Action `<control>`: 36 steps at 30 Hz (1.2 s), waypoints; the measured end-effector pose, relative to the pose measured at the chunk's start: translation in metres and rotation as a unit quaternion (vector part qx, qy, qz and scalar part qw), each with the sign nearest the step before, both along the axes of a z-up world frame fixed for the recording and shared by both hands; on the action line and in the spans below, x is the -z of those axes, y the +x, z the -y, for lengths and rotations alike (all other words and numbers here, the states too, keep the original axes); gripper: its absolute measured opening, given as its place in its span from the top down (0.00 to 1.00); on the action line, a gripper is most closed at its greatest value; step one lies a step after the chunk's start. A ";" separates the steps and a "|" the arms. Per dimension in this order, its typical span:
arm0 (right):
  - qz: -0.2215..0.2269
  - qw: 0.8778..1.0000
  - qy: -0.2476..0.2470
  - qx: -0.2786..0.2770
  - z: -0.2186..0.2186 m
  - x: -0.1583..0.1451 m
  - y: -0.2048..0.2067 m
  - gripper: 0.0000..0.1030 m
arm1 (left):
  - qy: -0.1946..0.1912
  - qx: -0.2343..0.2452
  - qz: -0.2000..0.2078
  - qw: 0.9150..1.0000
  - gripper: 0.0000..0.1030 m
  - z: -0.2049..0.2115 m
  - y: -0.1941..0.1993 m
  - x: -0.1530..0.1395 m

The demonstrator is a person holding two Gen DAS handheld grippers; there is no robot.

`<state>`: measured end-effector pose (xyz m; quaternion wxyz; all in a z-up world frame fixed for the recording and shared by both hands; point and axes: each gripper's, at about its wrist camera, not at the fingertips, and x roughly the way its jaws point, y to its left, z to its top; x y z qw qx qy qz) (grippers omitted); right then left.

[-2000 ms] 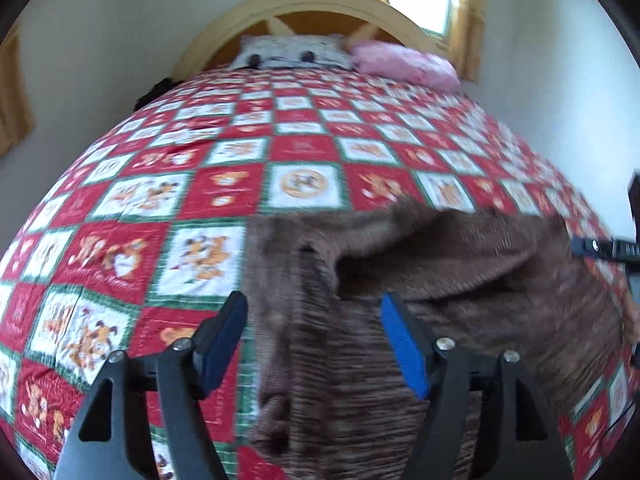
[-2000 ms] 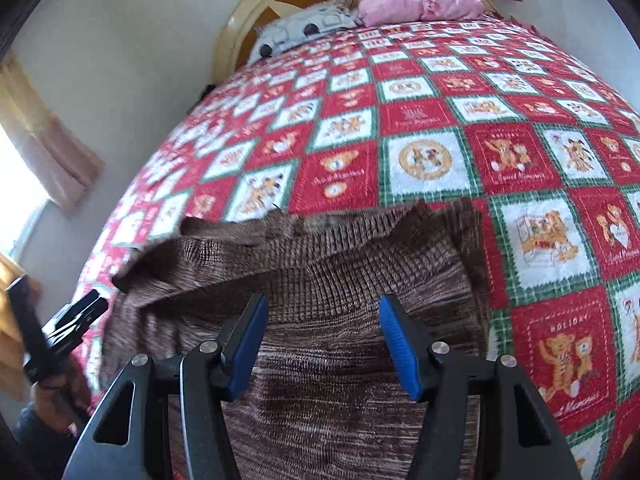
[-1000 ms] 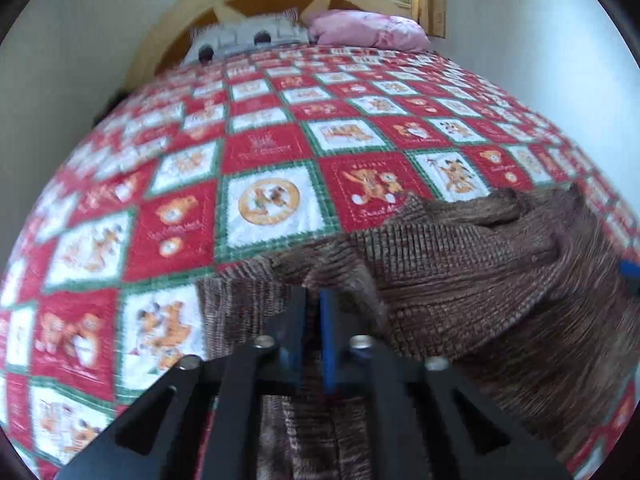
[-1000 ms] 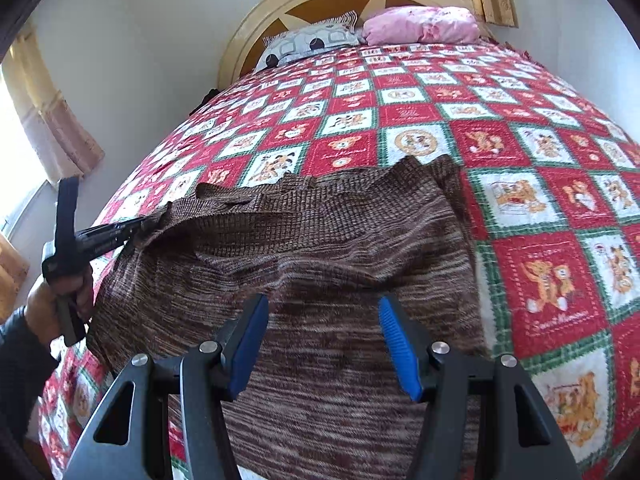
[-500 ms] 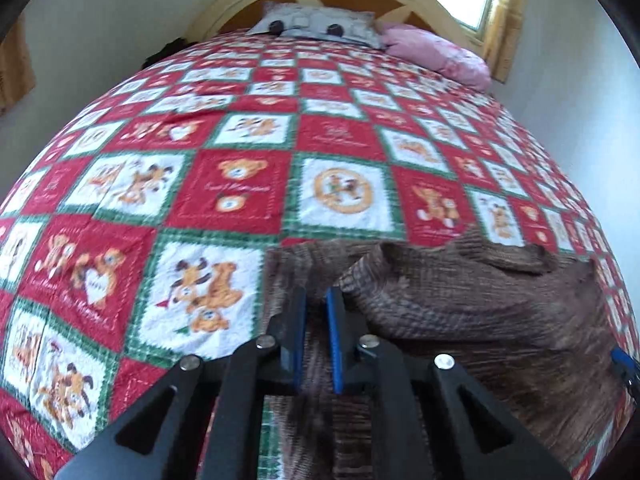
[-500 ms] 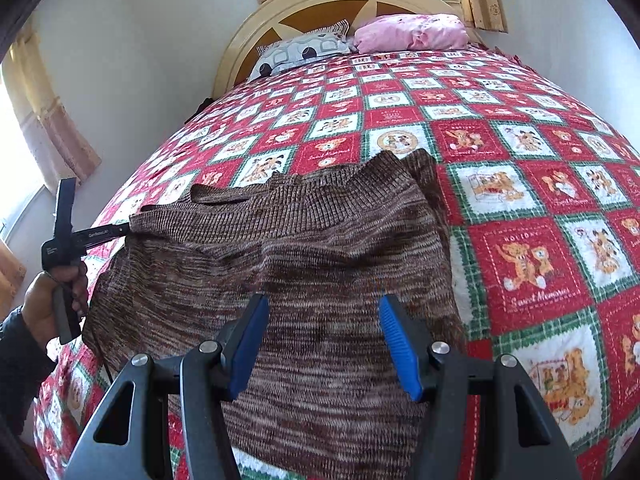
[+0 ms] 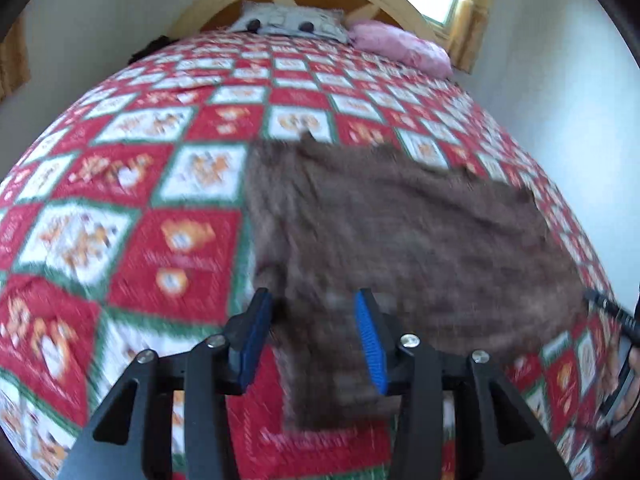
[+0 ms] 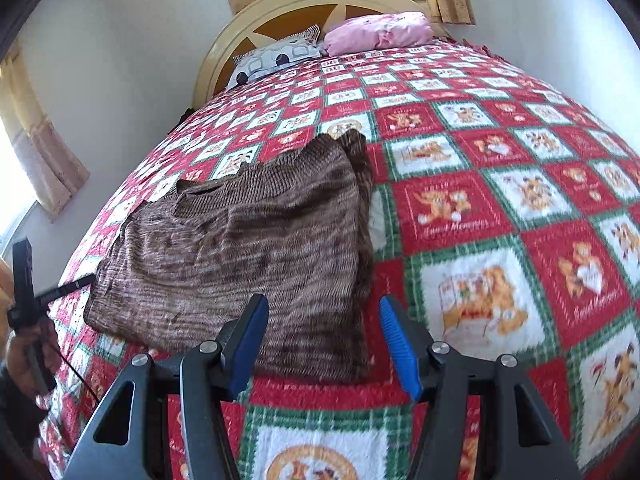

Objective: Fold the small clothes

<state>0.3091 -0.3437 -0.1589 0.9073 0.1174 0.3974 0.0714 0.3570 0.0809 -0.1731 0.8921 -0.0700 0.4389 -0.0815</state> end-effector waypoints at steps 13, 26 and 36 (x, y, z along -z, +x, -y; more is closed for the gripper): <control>0.009 1.000 0.011 -0.006 -0.016 0.001 -0.023 0.43 | -0.044 -0.019 0.014 0.999 0.97 -0.012 -0.039 0.000; 0.001 1.000 -0.013 0.019 -0.007 0.000 -0.011 0.43 | -0.073 -0.060 0.007 0.995 0.88 -0.033 -0.040 0.025; -0.051 0.998 -0.036 0.005 0.002 0.006 -0.011 0.88 | -0.042 -0.047 0.010 0.998 0.88 -0.030 -0.053 0.026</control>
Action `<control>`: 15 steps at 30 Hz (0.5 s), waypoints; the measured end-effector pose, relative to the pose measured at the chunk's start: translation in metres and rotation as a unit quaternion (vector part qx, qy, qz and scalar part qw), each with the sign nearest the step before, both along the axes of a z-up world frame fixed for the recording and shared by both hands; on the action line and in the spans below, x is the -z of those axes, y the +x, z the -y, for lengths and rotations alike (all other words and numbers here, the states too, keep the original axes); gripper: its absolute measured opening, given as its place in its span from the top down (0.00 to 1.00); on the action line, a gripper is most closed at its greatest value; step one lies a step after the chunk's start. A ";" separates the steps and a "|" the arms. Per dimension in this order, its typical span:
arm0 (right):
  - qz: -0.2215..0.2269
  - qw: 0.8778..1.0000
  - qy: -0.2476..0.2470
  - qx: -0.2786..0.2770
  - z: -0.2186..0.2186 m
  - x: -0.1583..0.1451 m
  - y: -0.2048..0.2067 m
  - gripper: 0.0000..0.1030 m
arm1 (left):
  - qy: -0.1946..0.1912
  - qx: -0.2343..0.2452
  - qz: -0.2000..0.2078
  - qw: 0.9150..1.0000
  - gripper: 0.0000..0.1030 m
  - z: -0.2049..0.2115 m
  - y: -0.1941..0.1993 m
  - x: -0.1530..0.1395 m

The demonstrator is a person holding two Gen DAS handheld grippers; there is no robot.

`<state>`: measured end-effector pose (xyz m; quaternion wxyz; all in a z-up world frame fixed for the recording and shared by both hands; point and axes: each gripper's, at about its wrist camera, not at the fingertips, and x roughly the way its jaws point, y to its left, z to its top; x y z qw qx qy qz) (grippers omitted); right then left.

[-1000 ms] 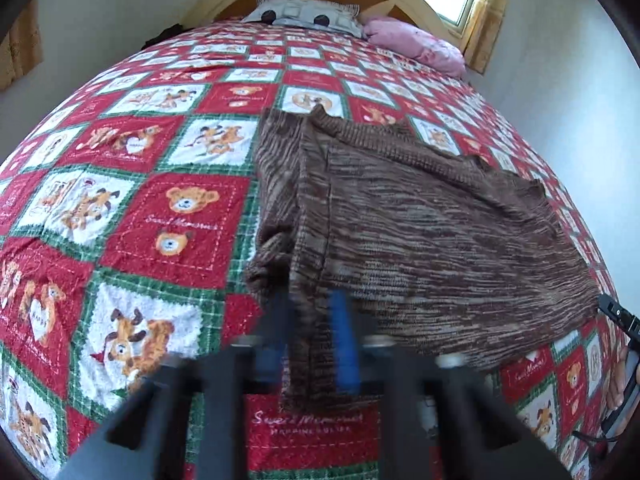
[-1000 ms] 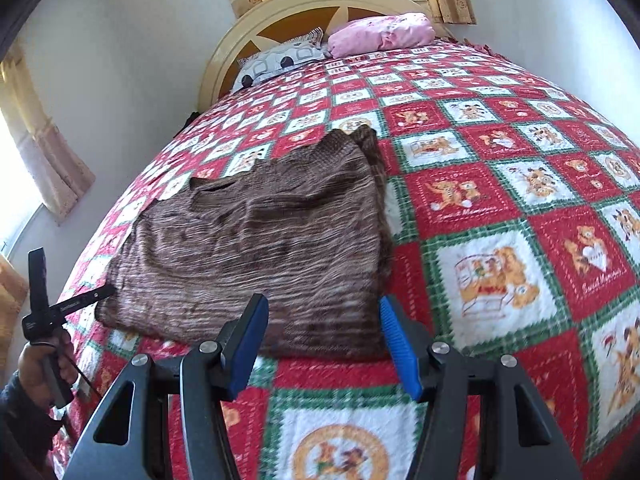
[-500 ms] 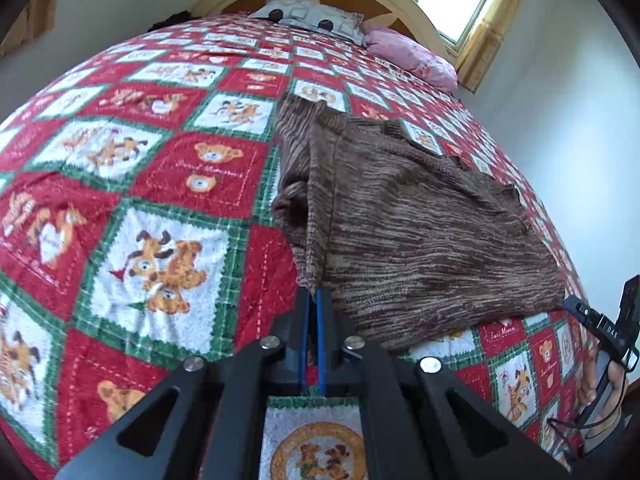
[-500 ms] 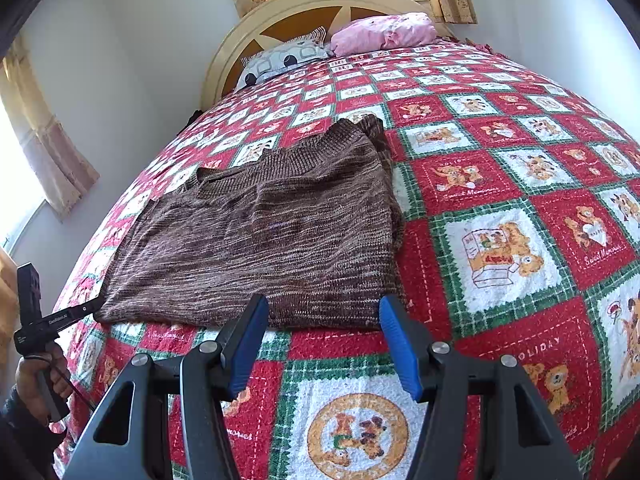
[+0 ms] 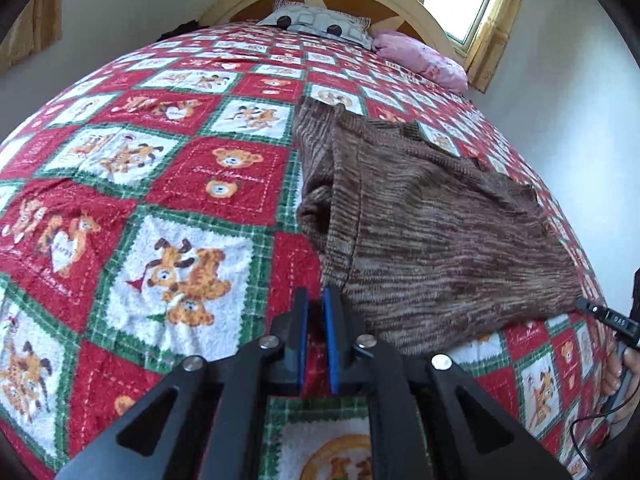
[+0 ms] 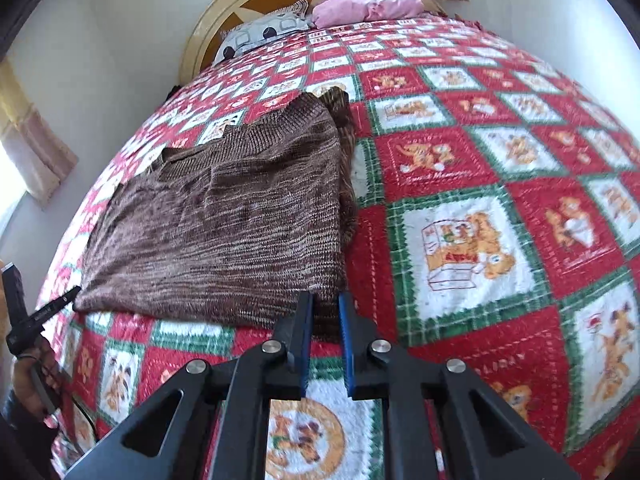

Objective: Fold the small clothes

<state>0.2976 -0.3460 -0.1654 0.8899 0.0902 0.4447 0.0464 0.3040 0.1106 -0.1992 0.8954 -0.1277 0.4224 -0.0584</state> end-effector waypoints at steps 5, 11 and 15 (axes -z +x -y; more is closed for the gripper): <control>0.053 0.998 -0.010 -0.022 -0.024 -0.030 0.002 0.63 | 0.014 -0.019 0.015 1.000 0.61 -0.002 -0.008 -0.006; 0.052 0.995 0.010 -0.086 -0.083 -0.031 0.045 0.55 | 0.040 -0.028 0.003 0.999 0.43 0.005 -0.001 -0.002; 0.020 0.996 0.004 -0.087 -0.101 -0.009 0.064 0.55 | 0.062 -0.018 0.000 0.998 0.40 0.010 -0.001 0.000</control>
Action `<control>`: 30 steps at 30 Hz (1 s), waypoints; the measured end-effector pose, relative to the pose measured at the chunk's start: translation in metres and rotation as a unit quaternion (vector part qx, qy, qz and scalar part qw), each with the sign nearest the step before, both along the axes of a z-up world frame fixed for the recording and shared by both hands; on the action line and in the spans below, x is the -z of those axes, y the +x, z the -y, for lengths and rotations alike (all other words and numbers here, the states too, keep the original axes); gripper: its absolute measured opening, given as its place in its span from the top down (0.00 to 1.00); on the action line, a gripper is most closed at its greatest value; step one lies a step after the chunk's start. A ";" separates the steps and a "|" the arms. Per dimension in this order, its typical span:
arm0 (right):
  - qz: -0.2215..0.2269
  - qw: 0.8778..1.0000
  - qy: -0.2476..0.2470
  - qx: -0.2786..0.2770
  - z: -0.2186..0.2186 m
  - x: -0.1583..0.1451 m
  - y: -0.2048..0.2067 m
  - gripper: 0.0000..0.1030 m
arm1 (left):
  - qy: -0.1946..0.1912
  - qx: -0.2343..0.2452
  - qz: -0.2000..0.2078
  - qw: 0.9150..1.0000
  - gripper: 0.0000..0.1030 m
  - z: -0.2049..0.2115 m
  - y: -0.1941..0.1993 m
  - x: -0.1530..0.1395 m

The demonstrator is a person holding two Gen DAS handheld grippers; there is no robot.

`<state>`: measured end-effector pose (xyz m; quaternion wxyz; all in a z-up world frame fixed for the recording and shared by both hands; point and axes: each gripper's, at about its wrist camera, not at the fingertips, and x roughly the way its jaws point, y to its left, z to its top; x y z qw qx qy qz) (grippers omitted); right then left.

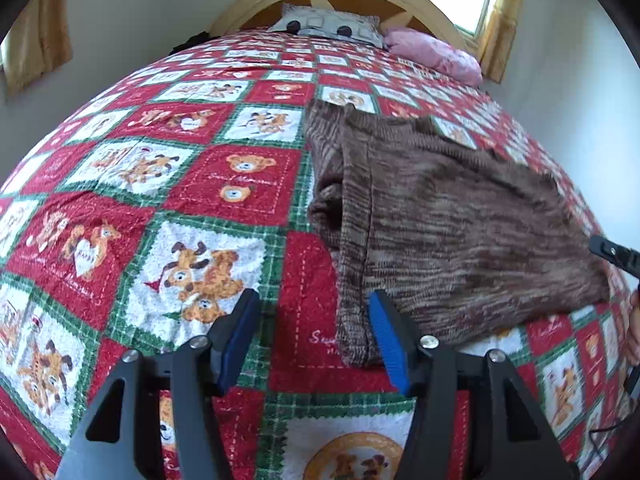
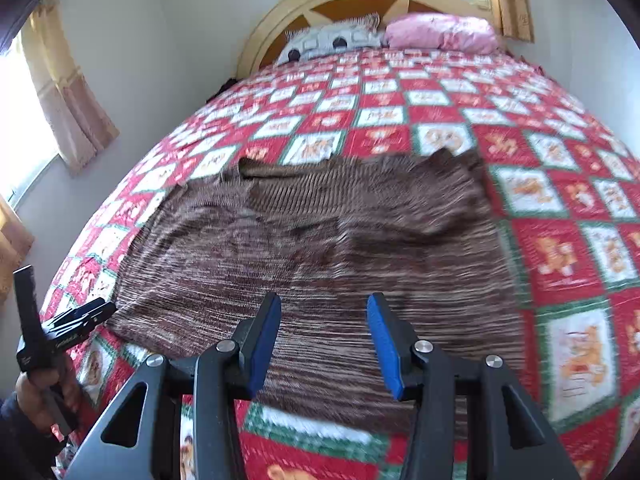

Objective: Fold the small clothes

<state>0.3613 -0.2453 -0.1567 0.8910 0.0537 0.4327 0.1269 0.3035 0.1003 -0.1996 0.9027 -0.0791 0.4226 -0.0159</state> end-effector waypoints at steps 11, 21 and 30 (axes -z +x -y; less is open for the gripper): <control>-0.013 0.996 -0.085 -0.017 -0.006 0.025 -0.025 0.55 | 0.029 0.014 -0.001 0.999 0.30 0.011 0.000 0.003; 0.012 0.994 -0.104 0.030 -0.014 0.028 -0.040 0.53 | 0.031 0.028 -0.003 0.999 0.22 0.015 -0.006 0.005; 0.023 0.992 -0.122 0.005 -0.037 0.011 -0.058 0.48 | 0.001 0.035 0.007 0.999 0.10 0.008 -0.017 0.003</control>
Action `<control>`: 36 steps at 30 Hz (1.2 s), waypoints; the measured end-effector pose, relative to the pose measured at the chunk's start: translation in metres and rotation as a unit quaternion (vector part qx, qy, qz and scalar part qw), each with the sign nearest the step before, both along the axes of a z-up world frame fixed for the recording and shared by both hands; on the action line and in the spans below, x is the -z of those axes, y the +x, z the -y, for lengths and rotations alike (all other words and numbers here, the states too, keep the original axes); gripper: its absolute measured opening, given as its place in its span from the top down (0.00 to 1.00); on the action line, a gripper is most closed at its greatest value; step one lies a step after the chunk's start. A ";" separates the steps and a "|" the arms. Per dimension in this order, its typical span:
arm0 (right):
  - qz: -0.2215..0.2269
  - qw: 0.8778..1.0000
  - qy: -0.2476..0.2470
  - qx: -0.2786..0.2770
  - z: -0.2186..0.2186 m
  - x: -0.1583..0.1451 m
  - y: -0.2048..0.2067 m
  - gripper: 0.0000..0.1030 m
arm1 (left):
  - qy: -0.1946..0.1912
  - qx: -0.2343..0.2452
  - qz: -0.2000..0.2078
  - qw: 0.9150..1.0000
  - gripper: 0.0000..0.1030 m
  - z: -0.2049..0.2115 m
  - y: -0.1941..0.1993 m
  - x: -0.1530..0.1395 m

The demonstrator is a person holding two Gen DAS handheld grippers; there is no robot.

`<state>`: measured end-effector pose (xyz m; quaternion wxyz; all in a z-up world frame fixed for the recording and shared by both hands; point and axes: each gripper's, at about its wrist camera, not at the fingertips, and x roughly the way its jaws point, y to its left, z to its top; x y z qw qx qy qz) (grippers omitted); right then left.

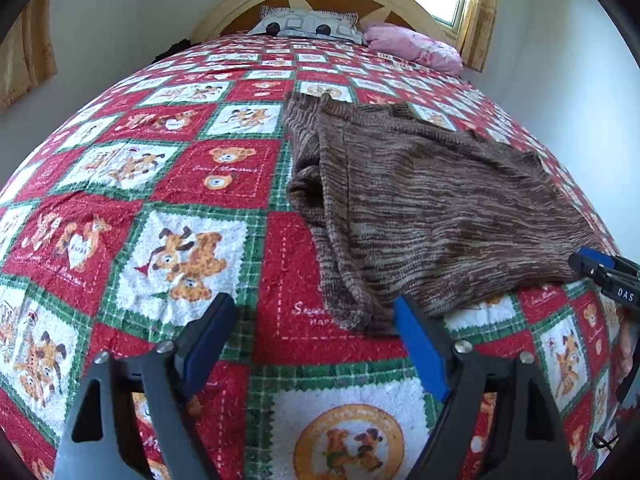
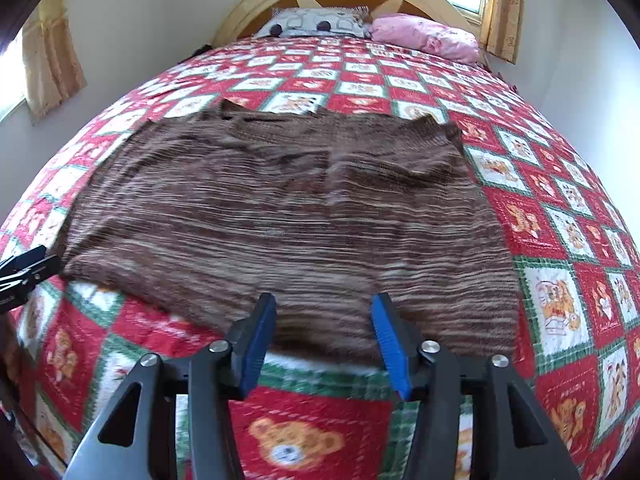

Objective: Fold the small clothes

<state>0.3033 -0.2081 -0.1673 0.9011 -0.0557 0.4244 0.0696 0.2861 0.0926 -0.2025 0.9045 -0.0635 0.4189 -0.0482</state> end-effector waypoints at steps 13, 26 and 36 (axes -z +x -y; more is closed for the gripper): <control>0.087 0.971 -0.084 -0.206 -0.139 -0.016 -0.049 0.42 | -0.019 -0.039 0.014 0.999 0.06 -0.051 -0.006 -0.018; 0.088 0.950 -0.126 -0.271 -0.239 0.016 -0.049 0.41 | -0.066 -0.091 -0.006 0.994 0.06 -0.117 0.020 -0.014; 0.074 0.961 -0.098 -0.248 -0.242 0.028 -0.034 0.57 | -0.122 -0.017 0.032 0.992 0.06 -0.105 0.058 -0.028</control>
